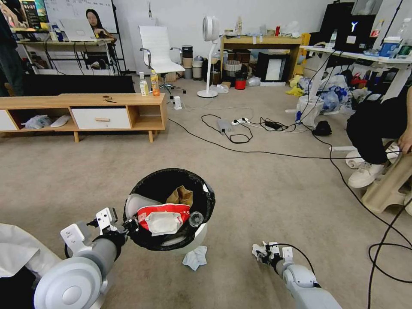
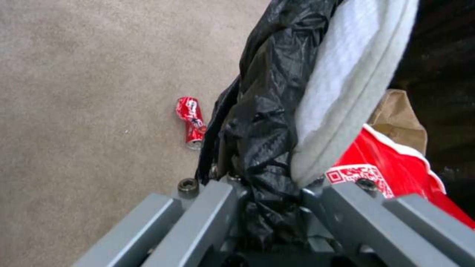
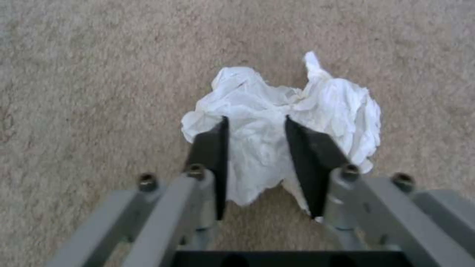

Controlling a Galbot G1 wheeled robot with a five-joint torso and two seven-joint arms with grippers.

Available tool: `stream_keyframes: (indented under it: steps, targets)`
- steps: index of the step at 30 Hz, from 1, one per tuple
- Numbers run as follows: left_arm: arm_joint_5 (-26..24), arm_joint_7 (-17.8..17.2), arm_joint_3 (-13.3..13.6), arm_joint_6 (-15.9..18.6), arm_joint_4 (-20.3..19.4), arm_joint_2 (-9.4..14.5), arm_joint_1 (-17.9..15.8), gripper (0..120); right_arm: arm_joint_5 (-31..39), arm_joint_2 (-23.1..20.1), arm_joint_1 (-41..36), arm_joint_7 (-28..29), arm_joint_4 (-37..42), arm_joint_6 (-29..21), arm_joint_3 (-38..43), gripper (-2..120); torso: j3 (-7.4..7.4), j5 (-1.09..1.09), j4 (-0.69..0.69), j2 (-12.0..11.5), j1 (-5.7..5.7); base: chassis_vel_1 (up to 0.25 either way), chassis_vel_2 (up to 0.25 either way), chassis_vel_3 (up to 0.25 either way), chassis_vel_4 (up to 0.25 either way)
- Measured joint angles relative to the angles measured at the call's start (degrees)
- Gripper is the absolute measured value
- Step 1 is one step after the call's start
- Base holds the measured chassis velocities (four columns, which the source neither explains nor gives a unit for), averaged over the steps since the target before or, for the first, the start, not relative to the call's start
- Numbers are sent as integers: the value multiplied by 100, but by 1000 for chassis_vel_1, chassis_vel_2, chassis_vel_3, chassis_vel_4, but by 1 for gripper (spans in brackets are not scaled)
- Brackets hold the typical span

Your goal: Pick up the trash bin and place the garbage on the floor into it.

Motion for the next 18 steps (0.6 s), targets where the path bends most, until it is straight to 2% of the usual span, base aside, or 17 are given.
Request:
stream_keyframes:
  steps: [1,3,4,7,18]
  targets:
    - [0,0,0,0,0,0,0,4,0,0,0,0,0,0,0,28,0,0,0,0,0,0,0,0,0]
    - [5,2,1,0,0,-2,2,4,4,1,-17,0,6,17,8,18,0,0,0,0,0,0,0,0,0]
    - [5,2,1,0,0,-2,2,4,4,1,-17,0,6,17,8,18,0,0,0,0,0,0,0,0,0]
    - [20,10,-8,0,0,-20,18,4,11,1,-44,0,13,50,23,0,0,0,0,0,0,0,0,0,0]
    - [62,26,-16,0,-47,-26,87,4,36,-14,-107,-1,64,119,68,0,0,0,0,0,0,0,0,0,0]
